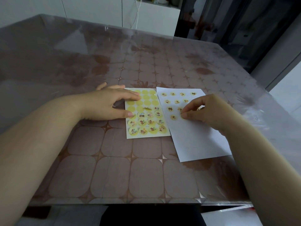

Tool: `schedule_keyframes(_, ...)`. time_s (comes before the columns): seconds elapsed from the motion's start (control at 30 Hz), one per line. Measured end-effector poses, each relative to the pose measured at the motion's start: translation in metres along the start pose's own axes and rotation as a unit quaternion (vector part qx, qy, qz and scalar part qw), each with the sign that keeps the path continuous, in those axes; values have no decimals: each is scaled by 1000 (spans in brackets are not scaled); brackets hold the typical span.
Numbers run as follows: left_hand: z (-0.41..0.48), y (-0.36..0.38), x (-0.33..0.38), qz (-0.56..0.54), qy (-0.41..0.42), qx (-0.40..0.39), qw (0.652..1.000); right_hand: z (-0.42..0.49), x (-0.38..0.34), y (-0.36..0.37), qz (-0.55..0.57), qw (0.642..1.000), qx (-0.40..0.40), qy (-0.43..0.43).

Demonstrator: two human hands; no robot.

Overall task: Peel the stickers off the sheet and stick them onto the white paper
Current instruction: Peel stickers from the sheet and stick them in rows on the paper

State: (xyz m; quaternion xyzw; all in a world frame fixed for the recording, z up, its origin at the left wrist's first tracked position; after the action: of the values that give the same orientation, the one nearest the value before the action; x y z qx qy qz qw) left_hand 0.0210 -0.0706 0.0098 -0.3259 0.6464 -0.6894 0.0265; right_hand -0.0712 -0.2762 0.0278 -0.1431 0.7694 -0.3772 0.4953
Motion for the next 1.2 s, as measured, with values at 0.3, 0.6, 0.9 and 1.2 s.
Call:
schedule_keyframes(0.3, -1, 0, 1, 1, -1, 1, 1000, 9, 7, -2, -6, 1000, 25, 14)
schedule_keyframes(0.6, -1, -1, 2, 2, -1, 10, 1000, -8, -43, 1, -64, 991, 13, -114)
schedule_keyframes(0.9, 0, -2, 8, -3, 6, 20, 1000, 2, -84, 63, -129, 973, -36, -189)
schedule_keyframes(1.2, 2, -3, 7, 30, -3, 41, 999, 4, -78, 50, -38, 981, -3, -189)
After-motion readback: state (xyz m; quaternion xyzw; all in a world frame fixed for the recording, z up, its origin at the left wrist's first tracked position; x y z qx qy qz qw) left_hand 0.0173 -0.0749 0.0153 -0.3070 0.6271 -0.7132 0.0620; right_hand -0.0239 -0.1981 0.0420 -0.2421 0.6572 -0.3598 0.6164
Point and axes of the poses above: each hand's wrist, its own z-axis towards the middle knuckle, its own y-axis out of the palm, x = y × z, the point moved 9 cm from there along z, towards the middle knuckle, and after that the axes turned 9 degrees about y, right-handed, at the moved point
